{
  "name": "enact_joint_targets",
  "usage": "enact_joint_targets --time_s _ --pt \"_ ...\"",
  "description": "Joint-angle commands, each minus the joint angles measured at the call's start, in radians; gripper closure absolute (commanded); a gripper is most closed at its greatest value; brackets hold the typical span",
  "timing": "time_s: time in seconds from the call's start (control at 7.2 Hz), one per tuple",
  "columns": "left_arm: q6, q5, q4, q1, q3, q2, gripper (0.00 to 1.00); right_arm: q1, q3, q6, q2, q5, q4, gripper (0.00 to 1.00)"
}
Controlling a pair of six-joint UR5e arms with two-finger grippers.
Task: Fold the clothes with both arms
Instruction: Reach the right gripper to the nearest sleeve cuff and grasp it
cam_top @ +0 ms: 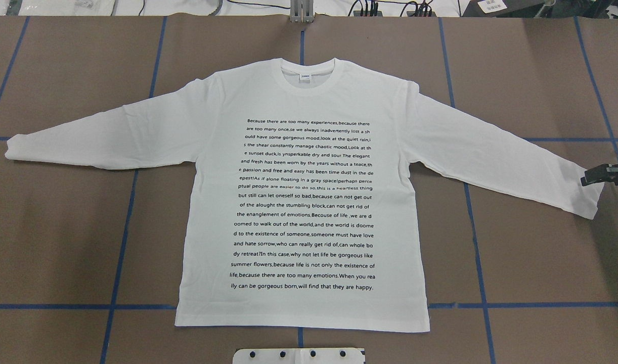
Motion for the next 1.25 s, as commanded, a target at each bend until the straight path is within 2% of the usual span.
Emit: enact_joint_targets --time_s 0.0,0.14,0.28,0.42,0.56,0.83,1.11 --pt "0.002 0.001 0.000 0.000 0.003 -0.001 0.00 -0.004 -0.016 -0.002 0.002 -0.002 -0.002 0.19" --pt "0.002 0.000 0.000 0.000 0.003 0.001 0.00 -0.002 -0.019 -0.003 0.003 0.000 -0.002 0.43" --pt "0.002 0.000 0.000 0.000 0.003 0.001 0.00 -0.005 -0.015 -0.003 0.011 0.001 -0.013 0.79" --pt "0.002 0.000 0.000 0.000 0.003 0.001 0.00 -0.009 -0.001 -0.003 0.012 0.003 -0.030 0.96" --pt "0.002 0.000 0.000 0.000 0.003 0.001 0.00 -0.010 0.001 -0.003 0.011 0.003 -0.033 1.00" --pt "0.002 0.000 0.000 0.000 0.004 0.001 0.00 -0.009 0.036 -0.003 0.009 0.008 -0.050 1.00" --pt "0.003 0.000 0.000 0.000 0.009 0.002 0.00 0.023 0.117 -0.005 0.008 0.076 -0.065 1.00"
